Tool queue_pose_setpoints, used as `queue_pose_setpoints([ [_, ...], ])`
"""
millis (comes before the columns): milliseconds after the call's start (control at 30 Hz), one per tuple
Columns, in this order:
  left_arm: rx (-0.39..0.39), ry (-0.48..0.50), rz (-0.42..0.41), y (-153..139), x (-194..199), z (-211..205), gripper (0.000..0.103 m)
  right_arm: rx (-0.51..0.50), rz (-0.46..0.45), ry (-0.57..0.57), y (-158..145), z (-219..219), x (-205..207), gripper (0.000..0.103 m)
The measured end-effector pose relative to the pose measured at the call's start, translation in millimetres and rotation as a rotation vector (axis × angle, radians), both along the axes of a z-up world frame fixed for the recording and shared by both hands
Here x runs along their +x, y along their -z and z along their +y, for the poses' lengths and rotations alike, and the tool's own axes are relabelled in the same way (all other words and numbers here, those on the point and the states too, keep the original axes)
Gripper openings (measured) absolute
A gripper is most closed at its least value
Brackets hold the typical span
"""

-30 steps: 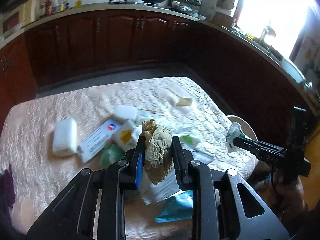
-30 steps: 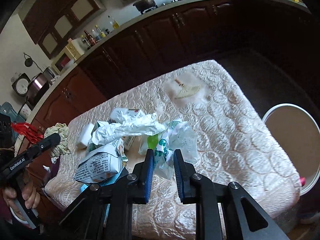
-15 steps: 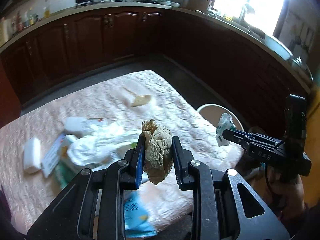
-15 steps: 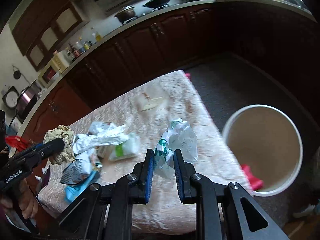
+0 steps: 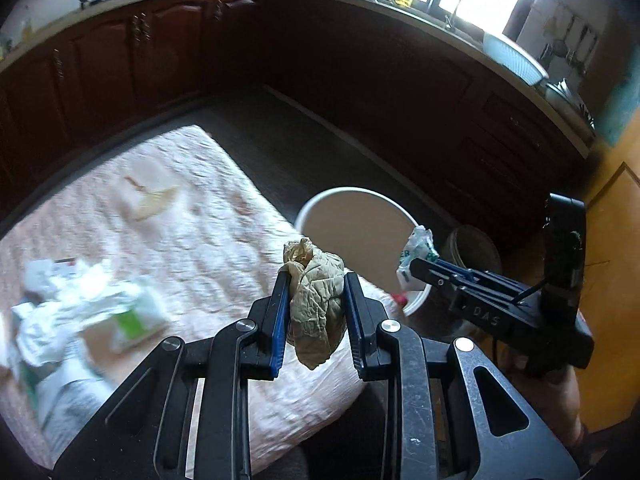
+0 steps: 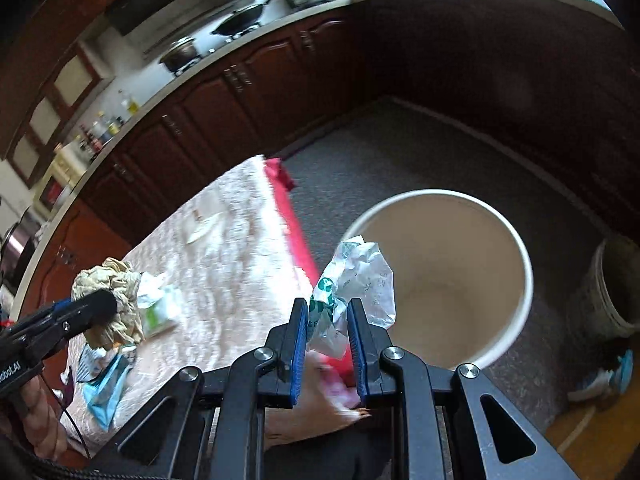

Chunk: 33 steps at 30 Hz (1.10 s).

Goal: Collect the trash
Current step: 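Carry both items over the white bucket and open both tools to drop them, then move both open tools back over the trash on the table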

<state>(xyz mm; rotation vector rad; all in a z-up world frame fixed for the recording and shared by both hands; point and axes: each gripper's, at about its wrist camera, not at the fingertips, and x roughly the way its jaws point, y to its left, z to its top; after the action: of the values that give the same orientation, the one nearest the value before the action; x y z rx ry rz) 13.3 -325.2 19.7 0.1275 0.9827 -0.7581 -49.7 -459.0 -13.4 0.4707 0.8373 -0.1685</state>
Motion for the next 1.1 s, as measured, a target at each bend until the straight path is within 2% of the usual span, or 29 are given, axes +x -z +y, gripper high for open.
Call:
queue_pose_setpoints([
  [333, -0.072, 0.014, 0.139, 30, 25, -62, 0.024, 0.043, 0.07, 0.075, 32, -38, -3, 0.019],
  [500, -0.098, 0.009, 0.152, 43, 34, -84, 0.024, 0.052, 0.091, 0.097, 45, -48, -2, 0.019],
  [600, -0.112, 0.005, 0.169, 49, 38, -94, 0.033, 0.054, 0.101, 0.108, 49, -53, -1, 0.019],
  [667, -0.12, -0.008, 0.189, 54, 40, -98, 0.056, 0.055, 0.106, 0.113, 54, -56, -1, 0.019],
  [700, -0.124, -0.014, 0.198, 56, 42, -99, 0.058, 0.058, 0.109, 0.118, 56, -57, 0, 0.021],
  [833, -0.104, -0.024, 0.191, 59, 40, -97, 0.058, 0.053, 0.124, 0.135, 61, -57, 0, 0.045],
  [967, -0.099, -0.04, 0.184, 56, 39, -90, 0.058, 0.043, 0.124, 0.129, 62, -53, 0, 0.045],
  [1100, -0.077, -0.062, 0.144, 49, 35, -84, 0.058, 0.048, 0.118, 0.126, 61, -51, 0, 0.045],
])
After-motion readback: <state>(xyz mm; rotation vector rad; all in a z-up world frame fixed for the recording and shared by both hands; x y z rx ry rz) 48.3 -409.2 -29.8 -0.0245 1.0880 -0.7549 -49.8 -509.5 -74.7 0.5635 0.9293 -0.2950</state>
